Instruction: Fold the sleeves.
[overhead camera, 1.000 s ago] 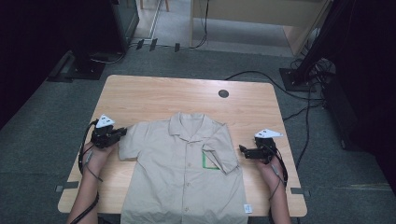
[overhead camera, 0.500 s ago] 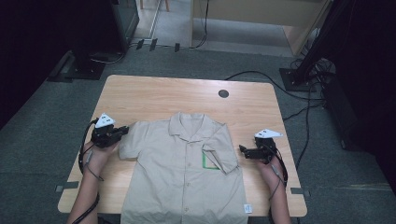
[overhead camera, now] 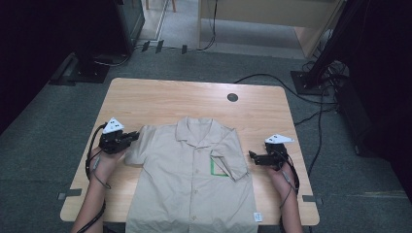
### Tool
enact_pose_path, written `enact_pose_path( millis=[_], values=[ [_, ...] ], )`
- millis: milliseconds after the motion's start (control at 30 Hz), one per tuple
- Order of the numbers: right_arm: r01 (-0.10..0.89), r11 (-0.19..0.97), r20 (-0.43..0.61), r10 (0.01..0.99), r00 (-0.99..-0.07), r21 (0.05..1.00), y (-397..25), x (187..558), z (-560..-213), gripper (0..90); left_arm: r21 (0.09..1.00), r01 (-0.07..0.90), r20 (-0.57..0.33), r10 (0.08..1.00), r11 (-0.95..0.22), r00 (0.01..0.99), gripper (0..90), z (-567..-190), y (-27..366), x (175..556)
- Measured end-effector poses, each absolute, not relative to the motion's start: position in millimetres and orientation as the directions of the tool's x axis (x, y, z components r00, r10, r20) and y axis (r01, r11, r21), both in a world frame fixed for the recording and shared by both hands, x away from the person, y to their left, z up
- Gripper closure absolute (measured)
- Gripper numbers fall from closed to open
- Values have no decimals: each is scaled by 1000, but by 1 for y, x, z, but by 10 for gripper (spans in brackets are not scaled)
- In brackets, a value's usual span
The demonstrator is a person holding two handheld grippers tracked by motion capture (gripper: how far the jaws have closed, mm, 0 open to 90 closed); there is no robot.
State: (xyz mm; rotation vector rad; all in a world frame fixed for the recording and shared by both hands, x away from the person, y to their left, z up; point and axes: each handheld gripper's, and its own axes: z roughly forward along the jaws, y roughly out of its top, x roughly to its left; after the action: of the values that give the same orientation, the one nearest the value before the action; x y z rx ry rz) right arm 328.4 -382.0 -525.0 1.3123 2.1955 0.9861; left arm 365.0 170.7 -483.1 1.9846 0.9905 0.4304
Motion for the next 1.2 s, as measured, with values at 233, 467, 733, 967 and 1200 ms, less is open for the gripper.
enact_pose_path(
  millis=[233, 467, 733, 967, 1200],
  values=[
    [596, 311, 19, 877, -481, 740, -382, 328, -525, 145, 827, 454, -62, 750, -331, 659, 863, -482, 165, 363],
    [596, 311, 18, 877, -481, 740, -382, 328, -525, 145, 832, 446, -67, 740, -329, 670, 862, -482, 160, 362],
    [596, 311, 18, 877, -481, 740, -382, 328, -525, 145, 835, 427, -53, 721, -348, 691, 862, -480, 152, 360],
    [596, 312, 18, 877, -481, 740, -382, 328, -525, 145, 837, 421, -56, 710, -349, 702, 862, -479, 146, 359],
    [596, 311, 19, 877, -481, 740, -382, 328, -525, 145, 839, 411, -54, 696, -358, 716, 861, -479, 138, 357]
  ],
)
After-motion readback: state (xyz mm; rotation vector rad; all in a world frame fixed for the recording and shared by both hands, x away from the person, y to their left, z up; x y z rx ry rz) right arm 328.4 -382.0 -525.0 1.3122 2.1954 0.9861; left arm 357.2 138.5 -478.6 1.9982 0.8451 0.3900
